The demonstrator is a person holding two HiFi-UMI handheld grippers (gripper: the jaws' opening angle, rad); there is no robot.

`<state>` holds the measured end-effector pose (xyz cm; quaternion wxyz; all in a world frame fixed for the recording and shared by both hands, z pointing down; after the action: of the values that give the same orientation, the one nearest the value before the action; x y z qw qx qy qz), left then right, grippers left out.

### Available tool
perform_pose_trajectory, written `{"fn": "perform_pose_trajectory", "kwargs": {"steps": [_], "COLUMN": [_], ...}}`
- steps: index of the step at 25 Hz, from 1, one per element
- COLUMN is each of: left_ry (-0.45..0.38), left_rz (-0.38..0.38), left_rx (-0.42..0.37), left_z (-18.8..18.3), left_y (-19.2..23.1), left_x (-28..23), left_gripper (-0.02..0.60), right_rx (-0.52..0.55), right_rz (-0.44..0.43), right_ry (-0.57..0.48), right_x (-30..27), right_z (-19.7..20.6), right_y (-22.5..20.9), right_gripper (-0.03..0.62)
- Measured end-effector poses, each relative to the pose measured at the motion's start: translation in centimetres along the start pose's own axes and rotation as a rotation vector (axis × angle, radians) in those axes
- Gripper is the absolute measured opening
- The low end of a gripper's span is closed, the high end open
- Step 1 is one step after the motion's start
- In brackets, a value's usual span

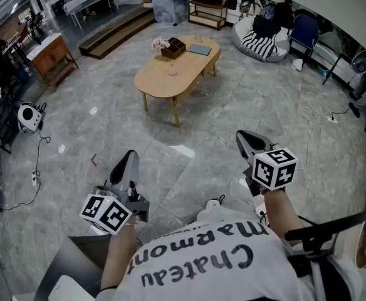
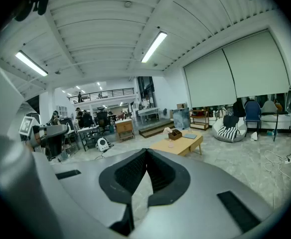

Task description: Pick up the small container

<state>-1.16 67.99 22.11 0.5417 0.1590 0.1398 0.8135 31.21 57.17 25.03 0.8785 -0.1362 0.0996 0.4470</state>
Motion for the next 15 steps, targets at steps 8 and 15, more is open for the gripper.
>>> {"fn": "perform_pose_trajectory", "kwargs": {"steps": [8,15], "left_ry": [0.007,0.009], "left_rz": [-0.045,-0.064], "left_rx": [-0.008,0.009], "left_z": [0.5,1.3], "left_y": [0.6,0.4], "left_x": [1.5,1.8], "left_gripper": [0.015,0.015], "right_rx": [0.022,0.028], "right_rz": [-0.005,-0.023], "right_ry": [0.018,0.041], "right_x": [0.3,-0.1], "right_z": [0.4,0.9], "right_y": [0.5,0.5], "right_gripper": [0.012,0.012]}}
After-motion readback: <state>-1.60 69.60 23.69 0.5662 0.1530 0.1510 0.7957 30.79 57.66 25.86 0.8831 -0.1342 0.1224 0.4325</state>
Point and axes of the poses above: the fingertips, and each gripper's own axes: x backward along the fingers, y to its left, z out of its underside, the point moved 5 cm from there along x, backward along the fingers, and after that the axes turned 1 degree about z, right-handed, at the moved point
